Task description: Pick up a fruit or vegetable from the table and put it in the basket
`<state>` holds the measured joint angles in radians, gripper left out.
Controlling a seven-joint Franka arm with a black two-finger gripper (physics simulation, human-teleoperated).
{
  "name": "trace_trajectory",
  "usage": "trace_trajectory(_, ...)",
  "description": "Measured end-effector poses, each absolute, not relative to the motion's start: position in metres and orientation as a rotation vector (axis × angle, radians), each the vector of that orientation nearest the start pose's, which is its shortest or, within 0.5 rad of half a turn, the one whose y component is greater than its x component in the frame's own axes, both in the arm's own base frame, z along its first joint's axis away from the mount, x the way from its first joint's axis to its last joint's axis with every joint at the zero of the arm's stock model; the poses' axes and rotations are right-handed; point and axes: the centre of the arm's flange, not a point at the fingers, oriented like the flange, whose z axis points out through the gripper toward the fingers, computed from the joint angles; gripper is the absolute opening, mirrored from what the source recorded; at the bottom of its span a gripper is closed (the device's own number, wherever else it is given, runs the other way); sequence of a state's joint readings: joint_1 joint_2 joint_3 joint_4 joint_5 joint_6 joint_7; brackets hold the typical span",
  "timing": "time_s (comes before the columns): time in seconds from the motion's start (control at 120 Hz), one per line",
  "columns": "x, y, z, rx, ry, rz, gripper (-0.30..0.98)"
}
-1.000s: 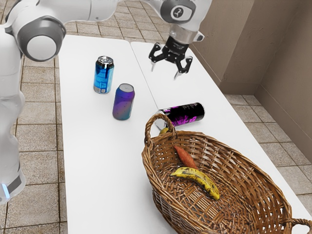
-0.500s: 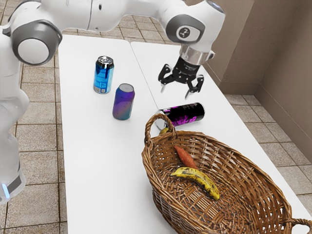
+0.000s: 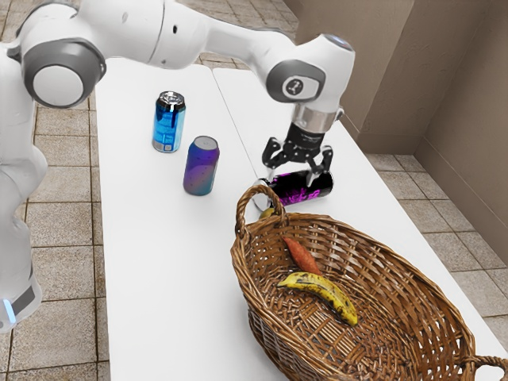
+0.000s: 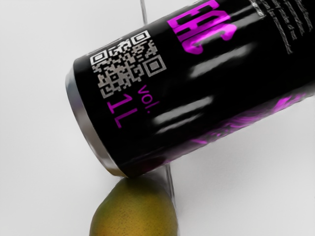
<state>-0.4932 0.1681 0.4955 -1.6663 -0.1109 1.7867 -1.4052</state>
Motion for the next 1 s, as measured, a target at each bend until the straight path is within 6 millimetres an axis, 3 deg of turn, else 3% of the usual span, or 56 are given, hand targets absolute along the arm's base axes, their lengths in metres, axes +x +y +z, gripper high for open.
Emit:
trace_trajectory(0.2, 0.612, -0.022, 0.474, -2.309, -2.127, 0.08, 0.67)
trace_trajectory(0.542, 0.6, -0.023, 0.432, -2.238, -2.161, 0.135, 0.66)
trace_trajectory(1.0, 0.591, -0.047, 0.413, -2.237, -2.139, 0.152, 0.6)
